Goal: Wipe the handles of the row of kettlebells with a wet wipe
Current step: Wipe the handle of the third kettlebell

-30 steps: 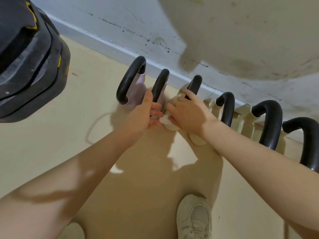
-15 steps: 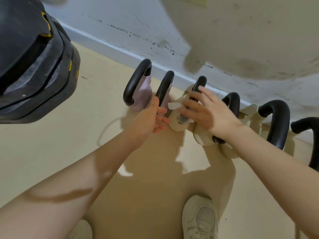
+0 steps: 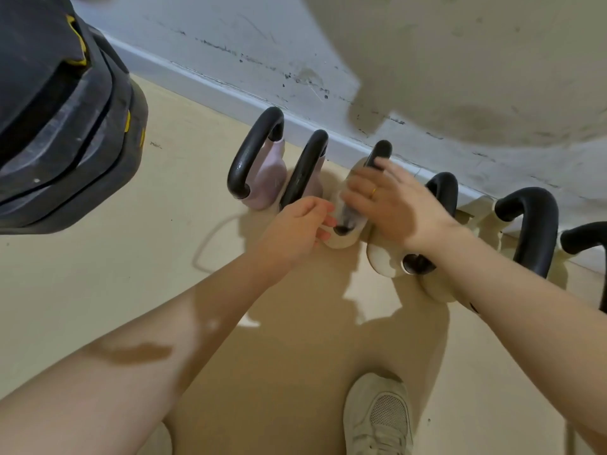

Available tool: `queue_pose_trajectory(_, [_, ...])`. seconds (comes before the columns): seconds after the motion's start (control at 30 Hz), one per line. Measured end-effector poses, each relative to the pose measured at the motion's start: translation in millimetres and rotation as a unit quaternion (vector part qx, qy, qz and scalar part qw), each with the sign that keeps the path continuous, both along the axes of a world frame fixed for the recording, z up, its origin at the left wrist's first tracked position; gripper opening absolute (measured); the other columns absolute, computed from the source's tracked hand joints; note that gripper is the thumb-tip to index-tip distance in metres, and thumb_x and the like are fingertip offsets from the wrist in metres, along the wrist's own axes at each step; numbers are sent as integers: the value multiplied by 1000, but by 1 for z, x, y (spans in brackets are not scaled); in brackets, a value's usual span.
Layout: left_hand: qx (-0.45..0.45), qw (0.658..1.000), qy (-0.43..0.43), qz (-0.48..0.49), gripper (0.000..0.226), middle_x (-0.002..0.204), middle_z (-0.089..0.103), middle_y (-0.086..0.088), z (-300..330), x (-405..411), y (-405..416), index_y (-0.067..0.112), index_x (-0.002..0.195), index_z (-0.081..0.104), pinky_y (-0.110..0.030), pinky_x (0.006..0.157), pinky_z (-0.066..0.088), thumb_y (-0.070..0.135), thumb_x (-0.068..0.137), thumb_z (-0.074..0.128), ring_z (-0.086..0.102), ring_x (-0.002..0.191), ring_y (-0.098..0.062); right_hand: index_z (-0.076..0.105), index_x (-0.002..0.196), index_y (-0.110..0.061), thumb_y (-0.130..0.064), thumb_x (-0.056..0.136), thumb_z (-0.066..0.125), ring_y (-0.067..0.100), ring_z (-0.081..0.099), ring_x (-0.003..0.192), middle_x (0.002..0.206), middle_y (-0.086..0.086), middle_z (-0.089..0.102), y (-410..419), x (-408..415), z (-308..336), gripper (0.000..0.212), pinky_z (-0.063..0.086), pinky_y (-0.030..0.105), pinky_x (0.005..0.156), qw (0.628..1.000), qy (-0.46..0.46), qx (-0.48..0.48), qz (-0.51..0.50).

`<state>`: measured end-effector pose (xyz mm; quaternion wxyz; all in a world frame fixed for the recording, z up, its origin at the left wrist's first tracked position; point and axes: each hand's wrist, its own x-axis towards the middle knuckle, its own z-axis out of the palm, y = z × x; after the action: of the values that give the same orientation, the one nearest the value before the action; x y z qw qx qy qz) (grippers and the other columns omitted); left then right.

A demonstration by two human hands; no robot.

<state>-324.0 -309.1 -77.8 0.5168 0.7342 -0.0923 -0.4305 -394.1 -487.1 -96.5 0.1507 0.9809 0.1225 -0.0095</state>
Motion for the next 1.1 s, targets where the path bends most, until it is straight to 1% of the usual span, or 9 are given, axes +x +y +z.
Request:
queue_pose_trajectory(0.13, [18,997,-74,-3,21,106,64,1,1,3,-4,16,108,62,-27,93,44,16,93,47,58,102,-14,64,105,-8,-5,83,49,33,50,126,116,12,65,5,14,-4,26,30,43,110,990,-33,83,-114])
queue_pose_trajectory(0.2, [9,995,-100,-8,27,105,63,-1,4,2,-6,15,115,59,-29,91,45,12,92,47,58,101,-14,65,104,-9,-9,85,39,32,53,123,118,11,66,13,11,-13,32,28,41,108,994,-50,61,-79])
queue_pose_trajectory(0.33, [28,990,-134,-43,32,100,60,-1,7,2,-30,11,118,57,-16,79,44,4,89,45,55,91,-11,56,118,-12,-10,87,39,30,40,133,135,11,54,-8,12,-15,36,19,41,110,976,-46,90,-191])
queue_pose_trajectory(0.43, [60,988,-127,-59,31,110,63,-2,4,4,-33,12,115,59,-23,90,45,5,87,46,57,100,-12,54,113,-11,-2,84,44,31,43,123,128,12,50,-12,37,0,32,34,38,101,949,-8,142,-280])
queue_pose_trajectory(0.63, [97,974,-149,-138,28,106,69,-4,7,19,-44,12,110,62,-32,93,48,23,84,61,63,100,-17,62,98,-11,-13,81,27,32,54,122,113,11,67,-11,17,-7,39,32,43,108,989,2,116,-95])
queue_pose_trajectory(0.73, [109,967,-157,-168,34,103,69,-5,8,24,-54,10,110,61,-32,88,49,30,82,65,64,96,-18,61,92,-10,-9,81,30,34,56,104,100,10,62,-27,37,-4,33,38,34,88,967,14,194,-166])
queue_pose_trajectory(0.83, [121,958,-164,-203,29,85,65,-2,9,26,-60,11,102,62,-24,72,47,33,82,64,61,80,-16,57,107,-10,3,85,43,30,52,101,106,11,57,-41,52,-5,30,37,30,81,865,43,387,-318])
queue_pose_trajectory(0.93, [126,956,-163,-209,27,71,58,0,7,28,-62,8,94,63,-22,65,44,33,83,64,55,68,-15,54,111,-12,0,90,37,21,51,91,102,5,54,-41,50,-10,29,38,26,76,758,46,521,-390])
queue_pose_trajectory(1.1, [106,958,-159,-215,29,69,58,-7,1,30,-60,4,91,65,-28,66,45,31,82,64,55,65,-18,52,99,-6,-15,94,31,17,52,73,82,6,53,-10,47,-20,24,45,33,69,475,-24,733,-486])
